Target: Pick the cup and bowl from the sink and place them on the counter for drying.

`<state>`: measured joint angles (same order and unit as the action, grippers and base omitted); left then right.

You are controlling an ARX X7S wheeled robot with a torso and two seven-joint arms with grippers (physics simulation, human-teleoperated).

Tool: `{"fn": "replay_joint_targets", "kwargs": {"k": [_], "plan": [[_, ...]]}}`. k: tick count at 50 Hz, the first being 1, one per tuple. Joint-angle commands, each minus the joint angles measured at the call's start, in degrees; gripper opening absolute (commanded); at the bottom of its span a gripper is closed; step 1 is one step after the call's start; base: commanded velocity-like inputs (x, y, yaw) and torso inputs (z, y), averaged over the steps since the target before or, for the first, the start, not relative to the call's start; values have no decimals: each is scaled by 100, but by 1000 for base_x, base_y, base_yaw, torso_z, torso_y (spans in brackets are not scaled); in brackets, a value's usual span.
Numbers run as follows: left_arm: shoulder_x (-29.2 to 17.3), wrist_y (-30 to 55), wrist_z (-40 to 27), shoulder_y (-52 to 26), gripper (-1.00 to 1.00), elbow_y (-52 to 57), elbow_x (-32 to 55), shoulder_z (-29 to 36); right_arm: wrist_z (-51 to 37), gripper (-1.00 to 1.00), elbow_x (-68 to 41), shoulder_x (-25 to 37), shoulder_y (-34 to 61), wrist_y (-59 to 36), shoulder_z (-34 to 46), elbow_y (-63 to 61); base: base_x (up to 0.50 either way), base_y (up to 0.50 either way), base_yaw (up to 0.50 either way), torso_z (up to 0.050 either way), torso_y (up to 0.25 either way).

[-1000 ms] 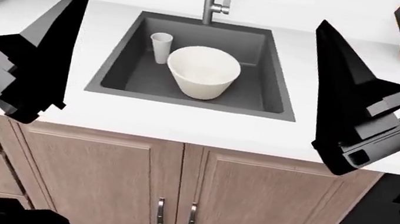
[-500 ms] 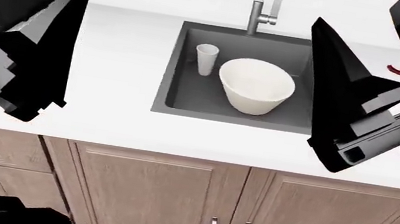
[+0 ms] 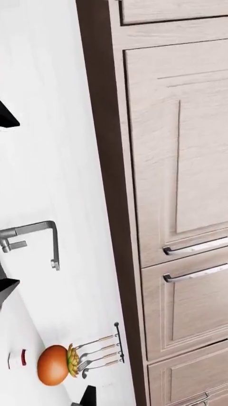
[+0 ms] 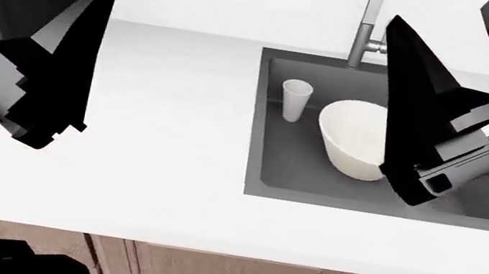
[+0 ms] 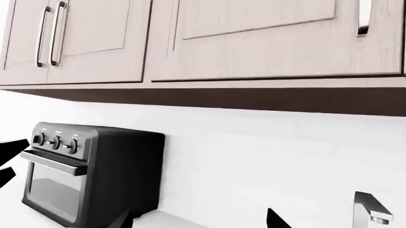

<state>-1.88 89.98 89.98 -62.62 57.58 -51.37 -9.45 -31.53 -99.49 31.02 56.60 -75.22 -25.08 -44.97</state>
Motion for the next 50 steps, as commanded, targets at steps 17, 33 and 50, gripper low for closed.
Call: {"fn": "replay_joint_targets", "kwargs": {"k": [17, 33, 50], "plan": [[18, 2, 2, 5, 100, 13, -6, 79, 89, 100, 119, 18, -146, 149, 15, -27, 450, 21, 0, 0, 1], [5, 2, 2, 2, 100, 14, 6, 74, 95, 100, 127, 60, -178, 230, 59, -40, 450, 21, 0, 0, 1], [14, 2, 2, -28, 100, -2, 9, 82, 249, 100, 204, 99, -219, 229, 150, -138, 392, 125, 0, 0, 1]]}}
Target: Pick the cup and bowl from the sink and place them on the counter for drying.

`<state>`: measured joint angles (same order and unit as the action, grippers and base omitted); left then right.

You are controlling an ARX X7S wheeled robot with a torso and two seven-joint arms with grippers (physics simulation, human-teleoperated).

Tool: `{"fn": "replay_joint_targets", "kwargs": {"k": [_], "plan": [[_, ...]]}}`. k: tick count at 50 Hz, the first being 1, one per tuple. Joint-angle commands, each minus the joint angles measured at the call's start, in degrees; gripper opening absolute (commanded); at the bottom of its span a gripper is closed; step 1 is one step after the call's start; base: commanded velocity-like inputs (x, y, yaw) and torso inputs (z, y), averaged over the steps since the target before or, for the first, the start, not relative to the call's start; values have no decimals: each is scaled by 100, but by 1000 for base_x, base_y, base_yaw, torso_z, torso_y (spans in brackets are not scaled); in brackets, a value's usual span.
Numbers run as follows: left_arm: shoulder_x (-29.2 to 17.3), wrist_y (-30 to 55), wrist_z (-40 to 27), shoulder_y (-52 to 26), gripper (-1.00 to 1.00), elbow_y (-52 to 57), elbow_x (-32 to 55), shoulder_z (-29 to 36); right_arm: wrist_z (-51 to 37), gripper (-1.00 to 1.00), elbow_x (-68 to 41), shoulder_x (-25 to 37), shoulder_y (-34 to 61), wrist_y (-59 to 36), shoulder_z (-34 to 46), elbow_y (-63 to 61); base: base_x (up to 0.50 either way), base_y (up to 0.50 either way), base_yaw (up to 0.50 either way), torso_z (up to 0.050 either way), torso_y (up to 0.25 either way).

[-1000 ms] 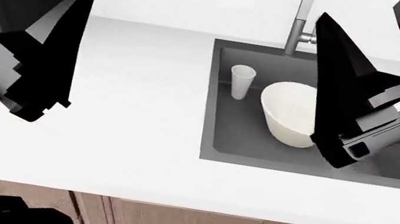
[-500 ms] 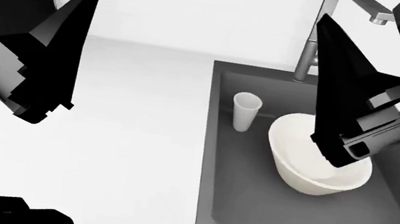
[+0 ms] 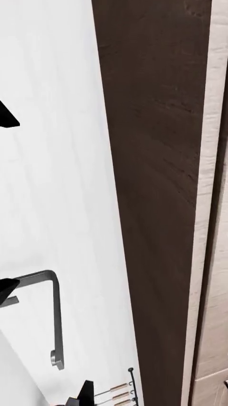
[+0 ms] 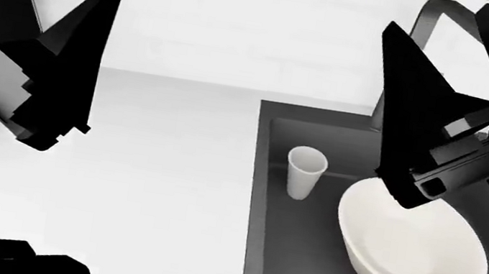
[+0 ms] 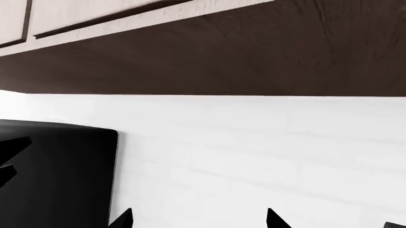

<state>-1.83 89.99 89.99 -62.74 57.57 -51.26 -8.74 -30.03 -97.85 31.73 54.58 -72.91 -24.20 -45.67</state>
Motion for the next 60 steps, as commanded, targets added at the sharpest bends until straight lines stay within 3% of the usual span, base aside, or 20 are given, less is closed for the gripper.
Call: {"fn": "replay_joint_targets", "kwargs": {"k": [1, 30, 51, 60], "plan": [[12, 0, 1, -15, 100, 0, -4, 14, 115, 100, 51, 35, -15, -10, 74, -74, 150, 500, 0, 0, 0], [11, 0, 1, -18, 100, 12, 32, 13, 299, 100, 292, 26, -122, 115, 75, -165, 37, 229, 0, 0, 0], [23, 0, 1, -17, 100, 8, 8, 39, 183, 100, 157, 145, -286, 208, 94, -66, 0, 1, 0, 0, 0], [9, 0, 1, -25, 100, 1, 23, 16, -78, 100, -273, 473, -281, 155, 316, 221, 0, 0, 0, 0, 0]]}}
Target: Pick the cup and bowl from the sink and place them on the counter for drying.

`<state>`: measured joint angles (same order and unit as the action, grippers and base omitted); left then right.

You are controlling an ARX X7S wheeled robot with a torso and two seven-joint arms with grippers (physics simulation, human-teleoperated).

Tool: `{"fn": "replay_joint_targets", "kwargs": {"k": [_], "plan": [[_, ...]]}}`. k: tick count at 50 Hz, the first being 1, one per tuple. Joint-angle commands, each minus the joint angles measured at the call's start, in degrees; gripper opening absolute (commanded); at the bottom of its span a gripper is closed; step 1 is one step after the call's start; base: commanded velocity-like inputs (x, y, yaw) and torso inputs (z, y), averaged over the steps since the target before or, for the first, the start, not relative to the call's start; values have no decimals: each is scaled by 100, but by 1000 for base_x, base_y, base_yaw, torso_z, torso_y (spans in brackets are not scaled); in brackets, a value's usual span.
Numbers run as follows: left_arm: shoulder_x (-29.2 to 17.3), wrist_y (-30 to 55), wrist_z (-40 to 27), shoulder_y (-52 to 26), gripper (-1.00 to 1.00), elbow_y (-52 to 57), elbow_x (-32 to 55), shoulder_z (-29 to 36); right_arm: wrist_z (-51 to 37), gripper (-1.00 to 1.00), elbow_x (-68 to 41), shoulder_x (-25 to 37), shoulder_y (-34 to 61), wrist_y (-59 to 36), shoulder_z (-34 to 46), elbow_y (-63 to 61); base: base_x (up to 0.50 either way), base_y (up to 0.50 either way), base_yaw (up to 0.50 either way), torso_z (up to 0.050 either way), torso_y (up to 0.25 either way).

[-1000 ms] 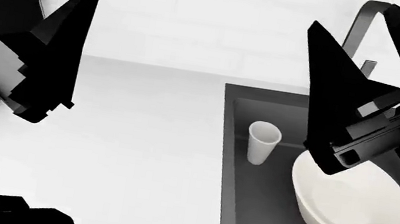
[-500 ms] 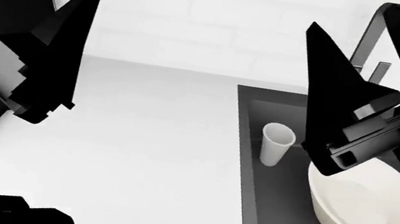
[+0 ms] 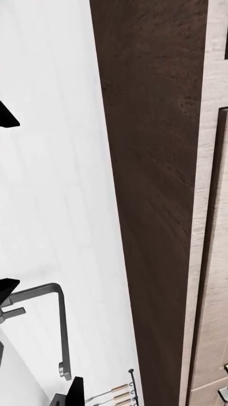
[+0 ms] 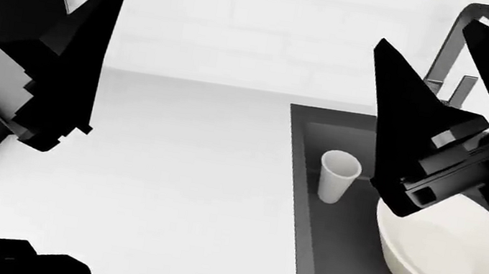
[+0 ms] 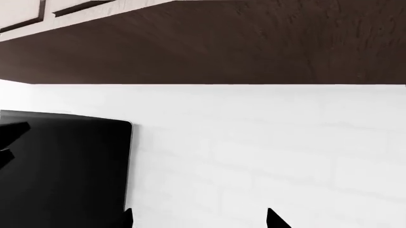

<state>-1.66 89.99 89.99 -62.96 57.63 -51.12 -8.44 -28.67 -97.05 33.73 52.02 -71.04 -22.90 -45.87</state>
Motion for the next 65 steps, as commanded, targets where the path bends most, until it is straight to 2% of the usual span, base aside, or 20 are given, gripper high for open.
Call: {"fn": "replay_joint_targets", "kwargs": {"k": [1, 35, 57, 65], "plan": [[-11, 0, 0, -1, 100, -3, 18, -19, -258, 100, -401, 330, -39, -56, 230, 288, 0, 0, 0, 0, 0], [8, 0, 0, -29, 100, -39, 6, 20, -873, 100, -1725, 1787, -702, -259, 783, 901, 0, 0, 0, 0, 0], [16, 0, 0, 16, 100, -22, 25, 47, -679, 100, -1487, 2209, -1200, -720, 885, 1065, 0, 0, 0, 0, 0], [17, 0, 0, 23, 100, -24, 16, 65, -671, 100, -1674, 2480, -1150, -858, 1262, 1079, 0, 0, 0, 0, 0]]}}
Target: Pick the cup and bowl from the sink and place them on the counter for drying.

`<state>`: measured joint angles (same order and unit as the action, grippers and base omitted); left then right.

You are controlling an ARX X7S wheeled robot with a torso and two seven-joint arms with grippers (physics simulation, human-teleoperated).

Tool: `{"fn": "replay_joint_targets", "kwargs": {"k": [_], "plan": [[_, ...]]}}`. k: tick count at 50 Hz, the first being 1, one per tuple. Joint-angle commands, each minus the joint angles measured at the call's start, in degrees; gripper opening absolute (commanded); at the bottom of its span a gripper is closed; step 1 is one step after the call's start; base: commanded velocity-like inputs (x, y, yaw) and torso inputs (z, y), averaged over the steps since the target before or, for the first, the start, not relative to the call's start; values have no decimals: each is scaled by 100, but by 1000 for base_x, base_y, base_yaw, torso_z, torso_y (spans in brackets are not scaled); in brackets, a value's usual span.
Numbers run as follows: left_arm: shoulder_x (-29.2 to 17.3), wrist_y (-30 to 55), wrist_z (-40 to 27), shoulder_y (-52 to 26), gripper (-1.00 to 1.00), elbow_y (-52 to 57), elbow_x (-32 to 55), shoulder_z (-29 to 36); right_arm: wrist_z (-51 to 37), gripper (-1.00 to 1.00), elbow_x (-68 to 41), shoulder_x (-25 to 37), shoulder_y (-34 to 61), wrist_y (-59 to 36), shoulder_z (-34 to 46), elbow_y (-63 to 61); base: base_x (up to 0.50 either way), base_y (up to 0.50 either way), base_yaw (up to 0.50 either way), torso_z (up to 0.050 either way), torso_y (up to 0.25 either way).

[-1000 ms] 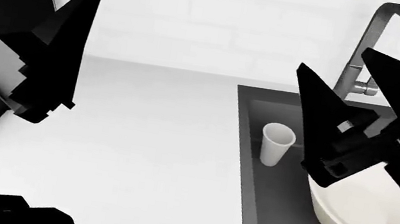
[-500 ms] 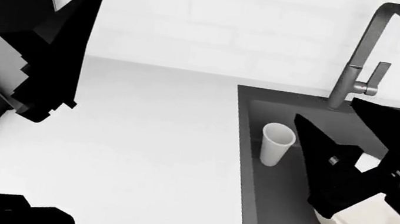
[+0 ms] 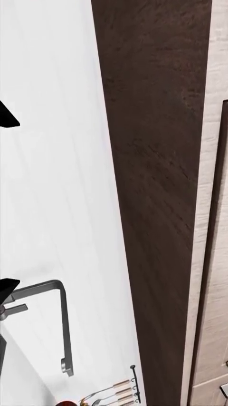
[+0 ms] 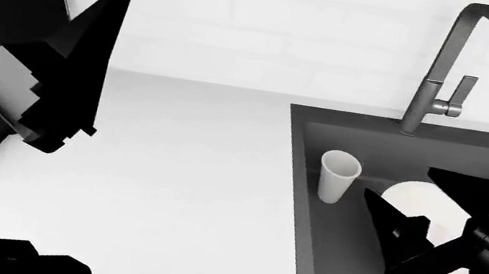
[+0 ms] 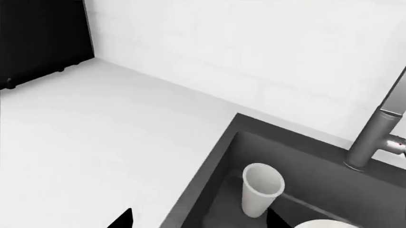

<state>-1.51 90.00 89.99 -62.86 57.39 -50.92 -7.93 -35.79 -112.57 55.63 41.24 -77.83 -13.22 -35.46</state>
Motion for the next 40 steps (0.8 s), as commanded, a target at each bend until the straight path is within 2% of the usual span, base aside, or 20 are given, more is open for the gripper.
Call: {"fn": "replay_joint_targets", "kwargs": {"k": [1, 18, 31, 40], "plan": [[4, 0, 0, 13, 100, -3, -3, 14, 35, 100, -133, 315, -43, -187, 349, 50, 0, 0, 0, 0, 0], [11, 0, 0, -52, 100, -63, -25, 56, 190, 100, 27, 441, -48, -332, 643, 201, 0, 0, 0, 0, 0], [-13, 0, 0, -10, 100, -13, 18, 18, 329, 100, 409, 439, 367, -707, 1494, 655, 0, 0, 0, 0, 0], [-23, 0, 0, -25, 100, -30, 47, 5, 448, 100, 728, 467, 419, -740, 1680, 856, 0, 0, 0, 0, 0]]}}
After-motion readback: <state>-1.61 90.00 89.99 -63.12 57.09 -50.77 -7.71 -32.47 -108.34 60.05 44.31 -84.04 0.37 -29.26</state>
